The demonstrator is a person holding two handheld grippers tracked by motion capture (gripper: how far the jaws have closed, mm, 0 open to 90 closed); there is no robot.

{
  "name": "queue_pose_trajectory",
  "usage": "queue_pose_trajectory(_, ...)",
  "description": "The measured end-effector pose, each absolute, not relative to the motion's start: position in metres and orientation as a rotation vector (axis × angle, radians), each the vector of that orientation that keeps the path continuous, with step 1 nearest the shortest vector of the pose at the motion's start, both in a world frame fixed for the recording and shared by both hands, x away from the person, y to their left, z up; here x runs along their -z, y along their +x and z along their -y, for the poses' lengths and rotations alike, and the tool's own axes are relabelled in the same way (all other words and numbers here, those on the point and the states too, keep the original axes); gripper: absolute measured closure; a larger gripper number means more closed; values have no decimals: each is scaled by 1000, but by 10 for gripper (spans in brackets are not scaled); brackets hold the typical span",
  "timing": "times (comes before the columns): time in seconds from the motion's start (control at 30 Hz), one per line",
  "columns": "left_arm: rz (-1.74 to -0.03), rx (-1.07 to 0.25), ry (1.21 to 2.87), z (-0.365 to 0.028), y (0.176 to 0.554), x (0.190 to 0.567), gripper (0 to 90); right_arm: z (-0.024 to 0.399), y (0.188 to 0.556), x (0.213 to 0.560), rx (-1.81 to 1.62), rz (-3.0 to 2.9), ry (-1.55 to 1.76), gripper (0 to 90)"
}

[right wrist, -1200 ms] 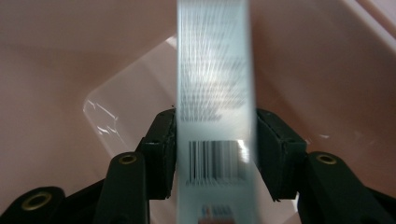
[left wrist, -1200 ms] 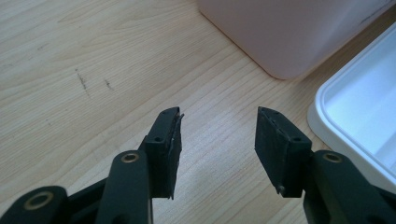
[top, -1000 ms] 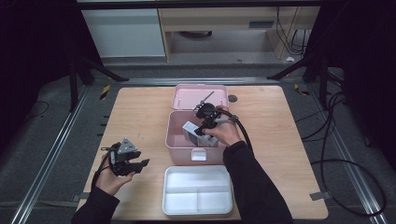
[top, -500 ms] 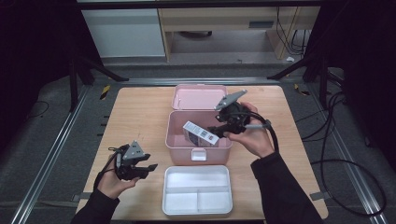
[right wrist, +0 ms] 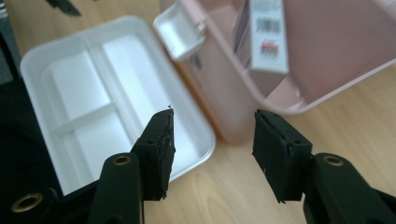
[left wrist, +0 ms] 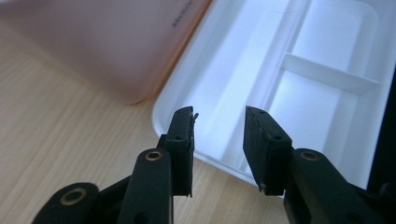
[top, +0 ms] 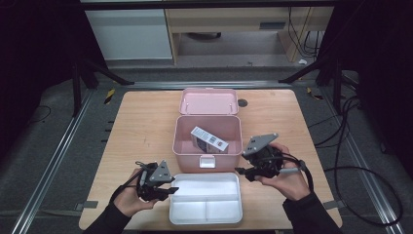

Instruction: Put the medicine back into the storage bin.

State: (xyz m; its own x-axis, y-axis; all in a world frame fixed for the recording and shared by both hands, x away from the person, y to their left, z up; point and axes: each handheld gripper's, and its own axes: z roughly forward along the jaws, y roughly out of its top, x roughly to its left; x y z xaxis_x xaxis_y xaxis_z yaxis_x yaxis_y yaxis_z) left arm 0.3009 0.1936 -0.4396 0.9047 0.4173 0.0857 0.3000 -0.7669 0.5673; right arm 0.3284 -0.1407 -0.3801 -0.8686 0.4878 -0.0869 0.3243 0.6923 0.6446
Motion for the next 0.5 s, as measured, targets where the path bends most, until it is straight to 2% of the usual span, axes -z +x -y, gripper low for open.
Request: queue_pose_trajectory(0.5,-396,-146,2704,-172,305,468,667,116,317,451,-755,-2892,516,587)
